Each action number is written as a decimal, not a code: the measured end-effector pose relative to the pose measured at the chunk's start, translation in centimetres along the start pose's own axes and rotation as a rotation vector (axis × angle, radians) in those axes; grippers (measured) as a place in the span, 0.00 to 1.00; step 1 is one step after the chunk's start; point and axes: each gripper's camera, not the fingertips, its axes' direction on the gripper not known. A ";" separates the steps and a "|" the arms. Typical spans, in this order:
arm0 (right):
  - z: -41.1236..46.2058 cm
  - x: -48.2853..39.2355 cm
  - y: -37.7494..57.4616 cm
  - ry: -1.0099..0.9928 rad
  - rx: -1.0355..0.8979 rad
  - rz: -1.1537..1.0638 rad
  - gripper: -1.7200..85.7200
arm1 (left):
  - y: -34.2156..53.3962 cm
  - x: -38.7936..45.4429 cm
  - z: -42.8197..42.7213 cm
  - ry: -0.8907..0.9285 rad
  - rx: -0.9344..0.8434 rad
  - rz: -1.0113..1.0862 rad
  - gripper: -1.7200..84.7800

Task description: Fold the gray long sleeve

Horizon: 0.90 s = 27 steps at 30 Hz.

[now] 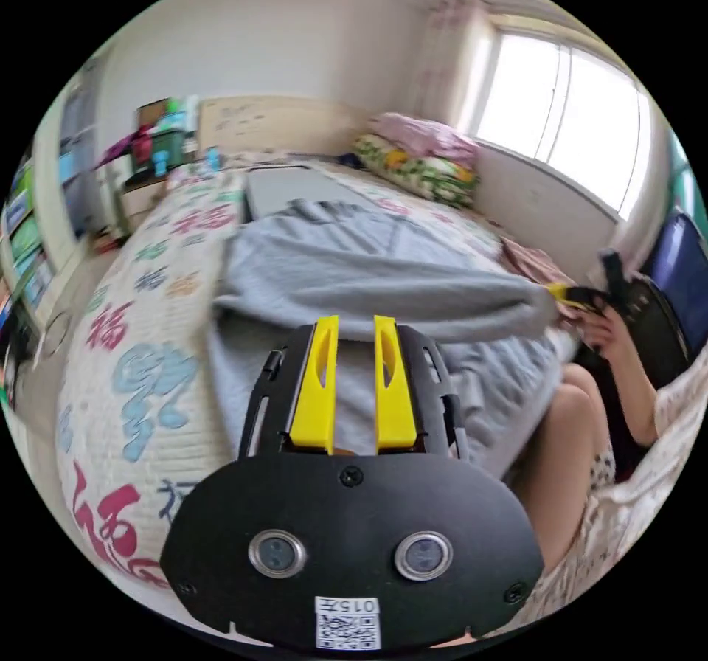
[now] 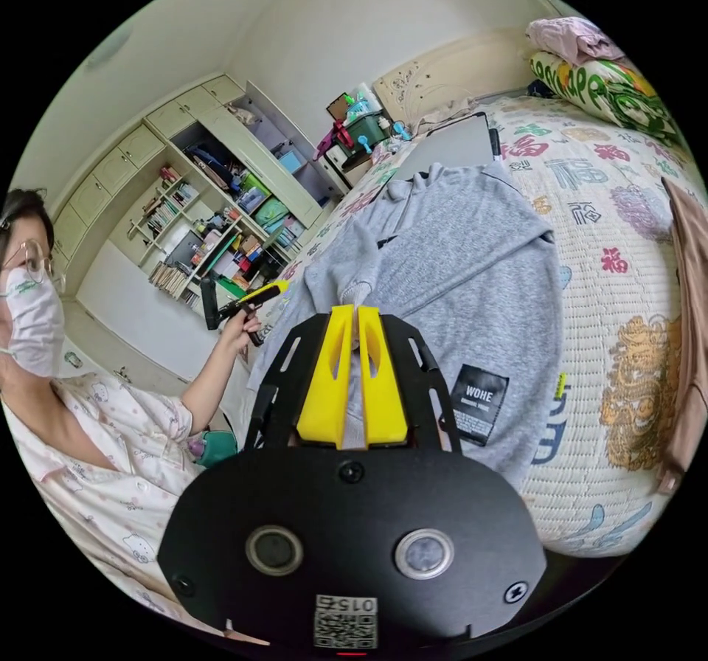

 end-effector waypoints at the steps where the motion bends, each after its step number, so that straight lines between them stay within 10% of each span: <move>1: 0.0 0.2 0.3 -0.003 0.006 0.008 0.02 | 0.3 -2.0 0.6 -0.115 -0.009 -0.020 0.12; 12: 8.2 -2.9 4.2 0.475 -0.089 -0.177 0.09 | -0.6 -4.1 11.2 -0.332 -0.221 0.111 0.11; 27: 26.2 -5.9 13.0 0.541 -0.414 -0.573 0.12 | 5.3 -2.4 12.9 -0.296 -0.204 0.104 0.08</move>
